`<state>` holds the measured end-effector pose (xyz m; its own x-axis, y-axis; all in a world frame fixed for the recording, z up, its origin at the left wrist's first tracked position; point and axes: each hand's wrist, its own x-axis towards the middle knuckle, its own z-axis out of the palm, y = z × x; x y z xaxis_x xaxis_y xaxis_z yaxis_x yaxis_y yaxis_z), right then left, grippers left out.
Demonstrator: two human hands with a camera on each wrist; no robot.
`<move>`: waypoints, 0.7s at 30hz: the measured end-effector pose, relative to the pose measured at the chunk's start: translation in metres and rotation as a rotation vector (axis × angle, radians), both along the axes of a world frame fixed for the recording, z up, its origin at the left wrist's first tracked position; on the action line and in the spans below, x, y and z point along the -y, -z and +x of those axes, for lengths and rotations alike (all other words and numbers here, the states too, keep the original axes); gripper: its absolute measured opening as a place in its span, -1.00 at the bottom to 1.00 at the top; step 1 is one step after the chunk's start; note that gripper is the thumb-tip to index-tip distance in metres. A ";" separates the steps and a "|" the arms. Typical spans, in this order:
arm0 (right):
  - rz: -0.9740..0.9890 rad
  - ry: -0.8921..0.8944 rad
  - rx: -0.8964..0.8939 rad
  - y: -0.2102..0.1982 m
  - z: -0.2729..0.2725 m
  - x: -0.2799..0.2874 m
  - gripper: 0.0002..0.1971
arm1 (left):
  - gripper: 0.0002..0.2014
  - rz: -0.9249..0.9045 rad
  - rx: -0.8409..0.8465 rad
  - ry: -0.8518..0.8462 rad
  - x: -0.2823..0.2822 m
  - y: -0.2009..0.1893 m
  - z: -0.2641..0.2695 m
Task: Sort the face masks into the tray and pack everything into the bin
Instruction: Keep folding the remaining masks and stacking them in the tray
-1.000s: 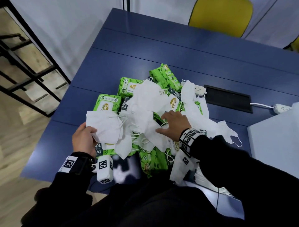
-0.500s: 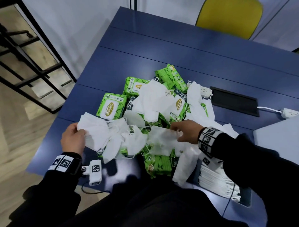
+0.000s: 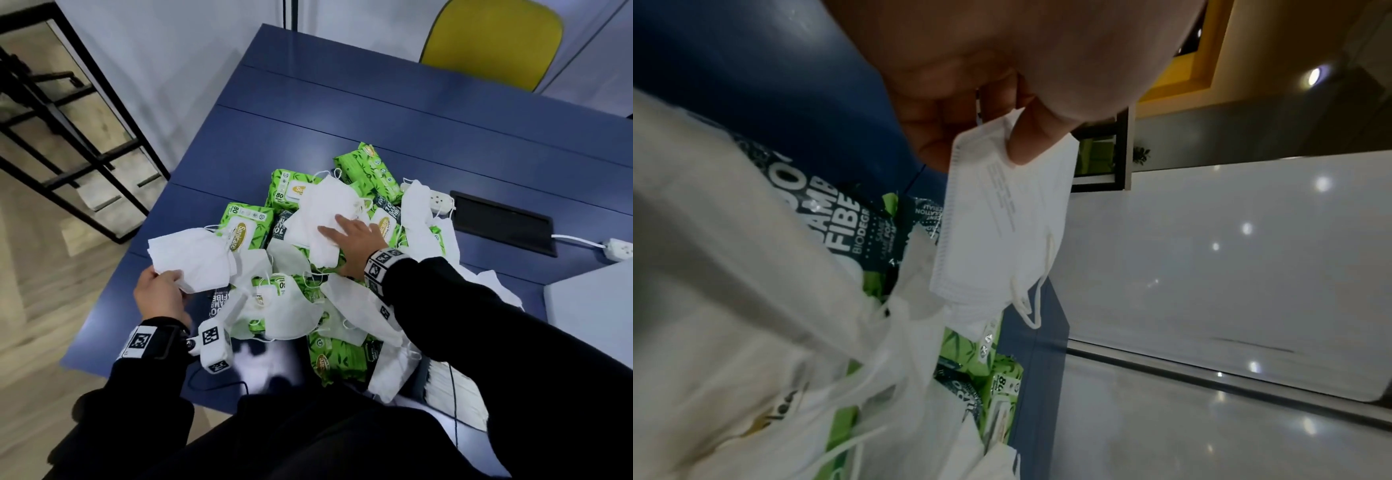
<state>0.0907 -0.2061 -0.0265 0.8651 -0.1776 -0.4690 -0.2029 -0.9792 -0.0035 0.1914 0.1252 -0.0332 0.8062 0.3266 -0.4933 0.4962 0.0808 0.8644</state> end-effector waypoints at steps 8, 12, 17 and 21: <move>0.344 -0.162 0.280 -0.014 -0.057 0.003 -0.72 | -0.72 -0.068 -0.004 -0.030 -0.024 0.002 0.015; 0.607 0.180 0.101 -0.034 -0.056 0.006 -0.52 | -0.74 -0.056 -0.007 -0.011 -0.021 0.000 0.014; 0.416 0.560 0.412 -0.027 -0.003 0.012 -0.40 | -0.73 -0.059 0.003 0.036 0.001 -0.010 0.004; 0.181 0.657 0.088 -0.009 0.041 0.008 -0.06 | -0.75 -0.098 -0.015 0.029 0.015 -0.013 -0.002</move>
<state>0.1314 -0.2143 -0.0179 0.6408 -0.6037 -0.4742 -0.7461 -0.6354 -0.1993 0.1896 0.1104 -0.0203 0.8069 0.2530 -0.5337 0.5122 0.1504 0.8456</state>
